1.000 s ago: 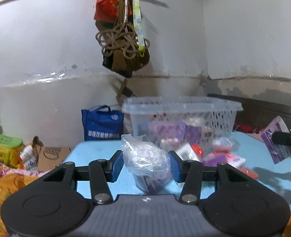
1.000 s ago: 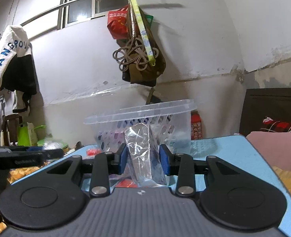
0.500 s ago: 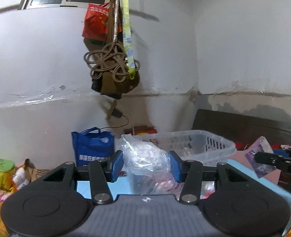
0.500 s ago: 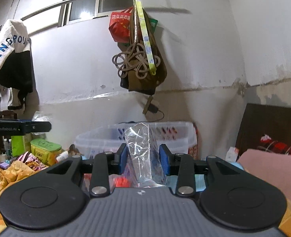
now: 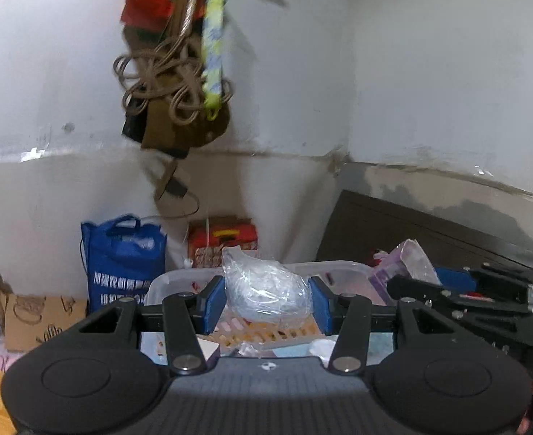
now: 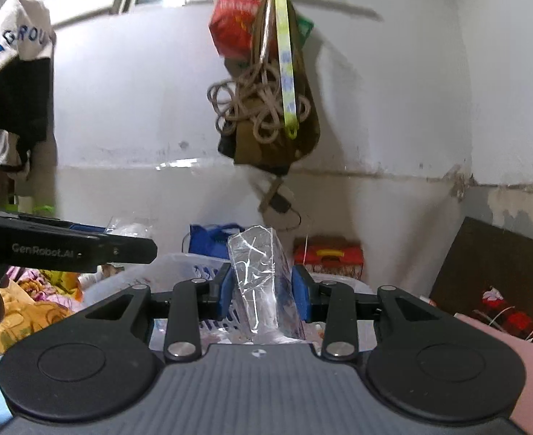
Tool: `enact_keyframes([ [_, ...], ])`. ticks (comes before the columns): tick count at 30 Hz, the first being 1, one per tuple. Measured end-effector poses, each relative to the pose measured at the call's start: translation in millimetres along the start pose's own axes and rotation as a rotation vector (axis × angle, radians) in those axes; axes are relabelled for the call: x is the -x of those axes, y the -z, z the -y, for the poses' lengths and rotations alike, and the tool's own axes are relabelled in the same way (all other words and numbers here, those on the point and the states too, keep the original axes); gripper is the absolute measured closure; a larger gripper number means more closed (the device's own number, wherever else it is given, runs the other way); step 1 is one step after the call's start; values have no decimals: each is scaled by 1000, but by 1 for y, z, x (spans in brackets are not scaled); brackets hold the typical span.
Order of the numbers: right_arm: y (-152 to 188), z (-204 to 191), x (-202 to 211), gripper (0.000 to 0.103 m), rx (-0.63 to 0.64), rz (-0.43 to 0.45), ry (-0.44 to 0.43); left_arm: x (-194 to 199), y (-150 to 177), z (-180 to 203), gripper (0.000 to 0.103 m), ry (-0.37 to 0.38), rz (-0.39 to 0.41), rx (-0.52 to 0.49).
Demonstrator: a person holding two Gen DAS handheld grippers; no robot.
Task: Organize objects
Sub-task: 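Carry both clear bags over the basket and open both grippers, then grasp the red packet with the right gripper while the left grasps a white box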
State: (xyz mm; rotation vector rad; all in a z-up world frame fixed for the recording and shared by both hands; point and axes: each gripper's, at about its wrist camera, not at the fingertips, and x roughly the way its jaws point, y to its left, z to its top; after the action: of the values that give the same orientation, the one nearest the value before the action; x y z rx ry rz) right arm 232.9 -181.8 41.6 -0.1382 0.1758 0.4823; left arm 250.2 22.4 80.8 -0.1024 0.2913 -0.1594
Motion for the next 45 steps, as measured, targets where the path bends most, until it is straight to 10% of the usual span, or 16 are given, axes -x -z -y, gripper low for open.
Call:
enact_keyframes([
  [3, 2, 3, -16, 51, -12, -38, -23, -15, 3, 0, 21, 7, 14, -35],
  [5, 5, 2, -13, 6, -17, -21, -17, -23, 6, -1, 21, -19, -11, -38],
  [10, 18, 3, 27, 0, -36, 19, 11, 12, 21, -5, 21, -47, 38, -27],
  [19, 124, -35, 103, 0, -169, -146, 16, 74, 114, -32, 15, -94, -33, 41],
  [31, 138, -48, 85, 17, -156, -254, 16, 45, 142, -35, 15, -70, -180, -2],
  [39, 143, -54, 77, 31, -150, -257, 0, 43, 148, -29, 56, -51, -211, -46],
  [45, 141, -49, 87, 33, -168, -216, 2, 53, 147, -31, 57, -50, -145, -35],
])
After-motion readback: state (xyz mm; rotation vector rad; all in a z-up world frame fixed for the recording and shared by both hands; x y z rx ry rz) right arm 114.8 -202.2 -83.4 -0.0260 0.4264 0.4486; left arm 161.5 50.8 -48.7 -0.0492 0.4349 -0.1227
